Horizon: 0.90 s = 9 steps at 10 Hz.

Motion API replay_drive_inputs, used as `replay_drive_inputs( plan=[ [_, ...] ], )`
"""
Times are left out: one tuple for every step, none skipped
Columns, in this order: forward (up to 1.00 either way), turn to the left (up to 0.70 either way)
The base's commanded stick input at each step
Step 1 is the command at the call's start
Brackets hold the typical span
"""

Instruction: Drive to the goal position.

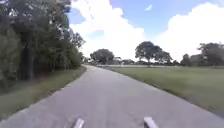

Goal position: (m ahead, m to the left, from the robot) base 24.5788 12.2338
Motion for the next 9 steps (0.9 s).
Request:
replay_drive_inputs(
  plan=[
    [0.70, 0.00],
    [0.70, 0.00],
    [0.70, 0.00],
    [0.70, 0.00],
    [0.70, 0.00],
    [0.70, 0.00],
    [0.70, 0.00],
    [0.70, 0.00],
    [0.70, 0.00]
  ],
)
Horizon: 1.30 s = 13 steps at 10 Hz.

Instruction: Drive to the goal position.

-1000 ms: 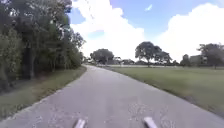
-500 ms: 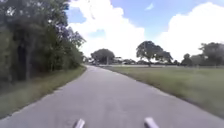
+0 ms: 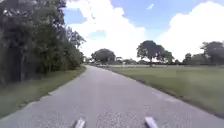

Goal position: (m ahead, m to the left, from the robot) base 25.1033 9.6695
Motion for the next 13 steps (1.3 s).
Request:
replay_drive_inputs(
  plan=[
    [0.70, 0.21],
    [0.70, 0.35],
    [0.70, 0.35],
    [0.70, 0.34],
    [0.70, 0.33],
    [0.70, 0.05],
    [0.70, 0.00],
    [0.70, 0.00],
    [0.70, 0.00],
    [0.70, 0.00],
    [0.70, 0.00],
    [0.70, 0.00],
    [0.70, 0.00]
  ],
)
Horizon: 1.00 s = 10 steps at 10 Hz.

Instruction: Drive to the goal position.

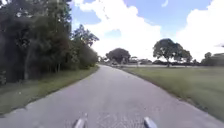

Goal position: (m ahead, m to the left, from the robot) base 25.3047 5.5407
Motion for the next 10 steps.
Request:
replay_drive_inputs(
  plan=[
    [0.70, 0.00],
    [0.70, 0.00],
    [0.70, 0.00],
    [0.70, 0.00],
    [0.70, 0.00],
    [0.70, 0.00],
    [0.70, 0.00],
    [0.70, 0.00],
    [0.70, 0.00],
    [0.70, 0.00]
  ],
)
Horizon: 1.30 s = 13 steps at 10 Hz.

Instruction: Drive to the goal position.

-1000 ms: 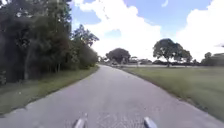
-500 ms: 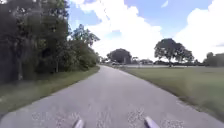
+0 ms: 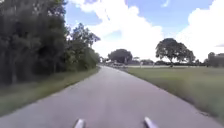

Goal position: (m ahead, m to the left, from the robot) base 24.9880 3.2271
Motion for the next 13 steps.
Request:
replay_drive_inputs(
  plan=[
    [0.70, 0.00],
    [0.70, 0.00],
    [0.70, 0.00],
    [0.70, 0.00],
    [0.70, 0.00],
    [0.70, 0.21],
    [0.70, 0.35],
    [0.70, 0.20],
    [0.70, 0.00],
    [0.70, 0.00],
    [0.70, 0.00],
    [0.70, 0.00],
    [0.70, 0.00]
  ],
)
